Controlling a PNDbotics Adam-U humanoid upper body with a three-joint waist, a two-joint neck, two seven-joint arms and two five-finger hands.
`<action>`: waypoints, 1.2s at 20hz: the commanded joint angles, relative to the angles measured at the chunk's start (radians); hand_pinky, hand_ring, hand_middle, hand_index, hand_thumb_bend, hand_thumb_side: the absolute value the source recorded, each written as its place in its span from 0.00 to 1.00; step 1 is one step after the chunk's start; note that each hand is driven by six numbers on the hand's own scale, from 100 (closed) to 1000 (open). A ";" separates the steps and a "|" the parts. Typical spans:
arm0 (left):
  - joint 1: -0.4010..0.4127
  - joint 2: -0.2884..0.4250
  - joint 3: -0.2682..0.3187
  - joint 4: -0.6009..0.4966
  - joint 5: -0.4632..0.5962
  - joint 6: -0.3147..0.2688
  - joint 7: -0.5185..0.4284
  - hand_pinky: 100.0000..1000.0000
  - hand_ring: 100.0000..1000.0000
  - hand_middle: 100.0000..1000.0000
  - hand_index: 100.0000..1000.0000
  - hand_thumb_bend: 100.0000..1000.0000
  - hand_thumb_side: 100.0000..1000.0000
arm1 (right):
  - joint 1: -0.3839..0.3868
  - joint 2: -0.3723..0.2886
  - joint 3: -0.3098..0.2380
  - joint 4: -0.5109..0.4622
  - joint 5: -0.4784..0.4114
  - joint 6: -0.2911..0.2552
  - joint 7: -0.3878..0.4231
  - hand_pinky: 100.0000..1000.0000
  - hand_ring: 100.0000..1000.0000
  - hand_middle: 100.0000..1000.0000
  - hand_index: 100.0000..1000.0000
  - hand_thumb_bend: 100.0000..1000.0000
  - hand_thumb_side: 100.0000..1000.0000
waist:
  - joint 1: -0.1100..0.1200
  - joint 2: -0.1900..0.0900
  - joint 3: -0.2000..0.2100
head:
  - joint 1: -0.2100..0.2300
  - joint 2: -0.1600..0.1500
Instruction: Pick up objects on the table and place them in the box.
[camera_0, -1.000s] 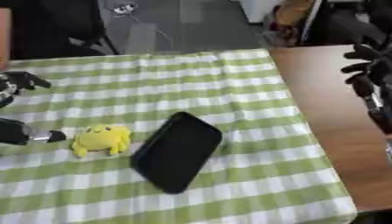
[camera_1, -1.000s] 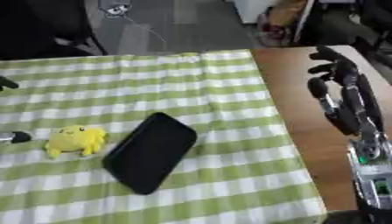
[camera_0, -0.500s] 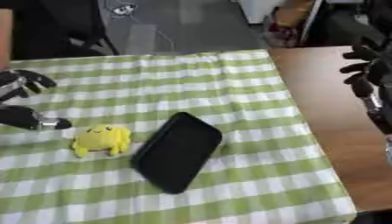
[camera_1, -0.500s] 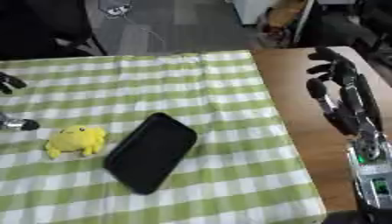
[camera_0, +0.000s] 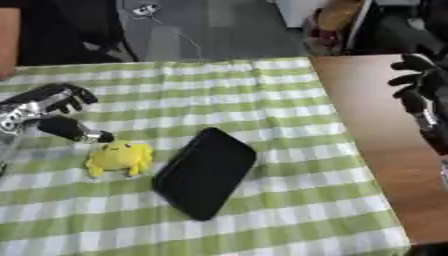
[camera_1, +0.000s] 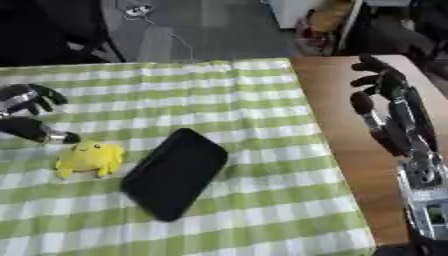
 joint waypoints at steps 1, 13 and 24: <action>-0.024 0.007 -0.014 0.000 -0.022 -0.024 -0.011 0.70 0.69 0.76 0.82 1.00 0.40 | -0.009 -0.022 -0.001 -0.012 -0.004 -0.001 0.005 0.53 0.64 0.75 0.93 0.63 1.00 | 0.003 -0.011 0.000 | 0.003 -0.003; -0.019 0.009 -0.070 -0.046 -0.032 -0.067 -0.070 0.73 0.69 0.75 0.82 1.00 0.39 | -0.007 -0.020 -0.002 -0.015 -0.004 0.000 0.006 0.53 0.64 0.75 0.93 0.62 1.00 | 0.004 -0.011 -0.001 | 0.007 -0.002; -0.019 0.035 -0.115 -0.010 -0.016 -0.098 -0.150 0.72 0.65 0.70 0.79 1.00 0.36 | -0.006 -0.022 -0.001 -0.015 -0.005 0.000 0.007 0.53 0.64 0.75 0.93 0.62 1.00 | 0.008 -0.012 -0.005 | 0.010 0.001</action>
